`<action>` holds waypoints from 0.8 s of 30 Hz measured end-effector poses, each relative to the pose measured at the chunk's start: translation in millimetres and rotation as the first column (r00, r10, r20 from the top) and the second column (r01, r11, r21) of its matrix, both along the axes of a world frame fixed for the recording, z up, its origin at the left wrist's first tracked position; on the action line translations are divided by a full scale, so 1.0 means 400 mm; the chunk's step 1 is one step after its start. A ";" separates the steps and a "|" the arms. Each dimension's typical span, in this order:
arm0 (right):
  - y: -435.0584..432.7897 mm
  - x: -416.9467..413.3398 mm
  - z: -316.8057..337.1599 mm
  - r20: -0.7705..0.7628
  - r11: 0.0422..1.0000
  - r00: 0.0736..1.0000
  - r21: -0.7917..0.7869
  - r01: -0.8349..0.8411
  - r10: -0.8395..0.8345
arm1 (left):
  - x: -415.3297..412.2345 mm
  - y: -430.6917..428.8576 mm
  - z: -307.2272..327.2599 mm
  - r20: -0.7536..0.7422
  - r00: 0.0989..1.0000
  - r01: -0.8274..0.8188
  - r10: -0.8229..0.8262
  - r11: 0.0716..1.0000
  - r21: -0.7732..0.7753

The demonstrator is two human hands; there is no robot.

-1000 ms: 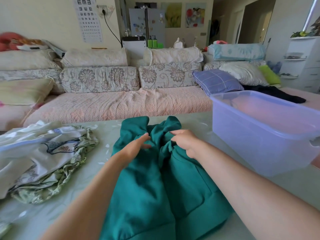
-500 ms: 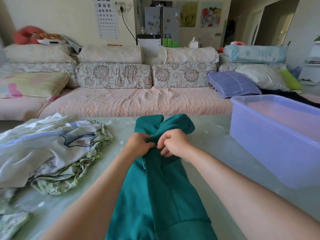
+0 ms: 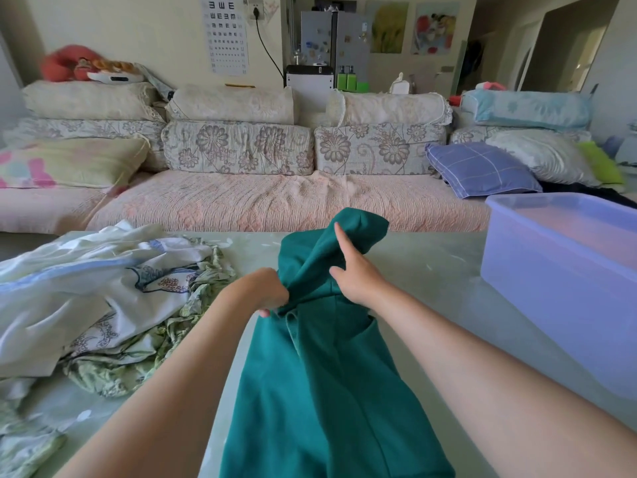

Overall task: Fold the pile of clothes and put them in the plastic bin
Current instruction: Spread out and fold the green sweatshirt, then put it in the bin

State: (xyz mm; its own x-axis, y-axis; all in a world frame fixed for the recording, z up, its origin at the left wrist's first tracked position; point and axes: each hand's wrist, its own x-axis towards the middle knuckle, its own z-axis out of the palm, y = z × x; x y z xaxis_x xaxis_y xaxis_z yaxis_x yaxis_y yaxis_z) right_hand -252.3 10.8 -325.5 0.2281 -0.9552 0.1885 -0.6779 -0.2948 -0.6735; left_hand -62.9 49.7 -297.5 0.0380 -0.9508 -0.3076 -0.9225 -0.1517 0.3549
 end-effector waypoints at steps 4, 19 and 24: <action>-0.054 0.059 0.001 -0.035 0.990 0.990 0.008 -0.138 0.138 | -0.026 -0.038 -0.019 -0.273 0.957 -0.040 -0.093 0.894 -0.446; -0.246 0.058 -0.013 -0.081 0.992 0.989 -0.002 -0.124 0.124 | 0.032 -0.110 -0.030 -0.513 0.857 -0.282 0.054 0.881 -0.380; -0.317 0.140 0.003 -0.362 0.921 0.849 0.208 -0.330 0.386 | -0.028 -0.176 -0.041 -0.420 0.908 -0.272 -0.010 0.748 -0.606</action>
State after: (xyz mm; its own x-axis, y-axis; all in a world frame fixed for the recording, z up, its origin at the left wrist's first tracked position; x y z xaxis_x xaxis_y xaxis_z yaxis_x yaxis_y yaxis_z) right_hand -196.4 -116.1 -324.4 0.5868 -0.8022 -0.1100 -0.7563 -0.4945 -0.4283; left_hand -74.0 -20.8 -314.0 0.1947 -0.9156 0.3518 -0.6825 0.1311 0.7190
